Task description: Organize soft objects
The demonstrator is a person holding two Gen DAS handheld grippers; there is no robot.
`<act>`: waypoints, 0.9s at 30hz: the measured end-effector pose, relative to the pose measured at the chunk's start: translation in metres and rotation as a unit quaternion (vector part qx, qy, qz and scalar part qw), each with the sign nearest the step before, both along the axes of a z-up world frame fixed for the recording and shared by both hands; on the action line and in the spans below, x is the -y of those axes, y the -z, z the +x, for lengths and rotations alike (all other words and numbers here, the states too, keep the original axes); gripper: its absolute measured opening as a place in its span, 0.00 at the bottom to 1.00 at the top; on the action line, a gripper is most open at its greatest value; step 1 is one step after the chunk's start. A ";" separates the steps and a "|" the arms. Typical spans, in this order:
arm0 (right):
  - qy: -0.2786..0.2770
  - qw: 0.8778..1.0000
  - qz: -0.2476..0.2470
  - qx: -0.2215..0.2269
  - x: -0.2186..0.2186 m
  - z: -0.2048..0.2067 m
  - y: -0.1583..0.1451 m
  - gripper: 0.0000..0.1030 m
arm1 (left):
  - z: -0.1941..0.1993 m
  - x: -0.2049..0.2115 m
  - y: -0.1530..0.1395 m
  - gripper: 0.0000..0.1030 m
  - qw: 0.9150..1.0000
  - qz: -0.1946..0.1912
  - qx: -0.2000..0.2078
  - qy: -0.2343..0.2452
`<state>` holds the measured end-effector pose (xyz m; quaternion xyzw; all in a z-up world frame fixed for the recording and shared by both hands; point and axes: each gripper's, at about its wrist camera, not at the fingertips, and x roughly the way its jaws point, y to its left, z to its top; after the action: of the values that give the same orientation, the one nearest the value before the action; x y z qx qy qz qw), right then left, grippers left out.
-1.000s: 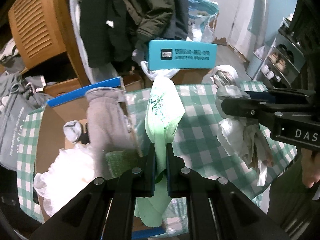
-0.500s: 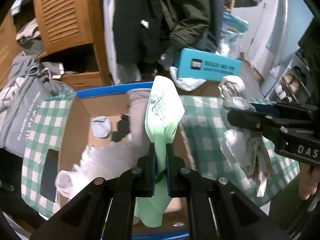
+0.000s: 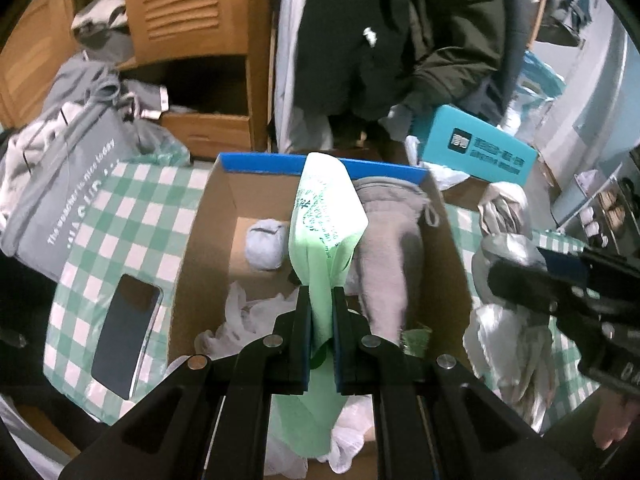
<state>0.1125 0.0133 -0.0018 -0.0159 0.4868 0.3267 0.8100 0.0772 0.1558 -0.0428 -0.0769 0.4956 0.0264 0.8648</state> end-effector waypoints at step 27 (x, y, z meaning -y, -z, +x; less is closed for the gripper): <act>0.025 0.999 -0.014 0.028 0.001 -0.008 -0.007 0.63 | -0.027 0.004 -0.028 0.70 0.999 0.022 0.038 -0.026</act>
<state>0.1042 0.0121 0.0050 -0.0240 0.4686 0.2991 0.8309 0.0501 0.1513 -0.0147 -0.0717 0.4595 0.0565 0.8835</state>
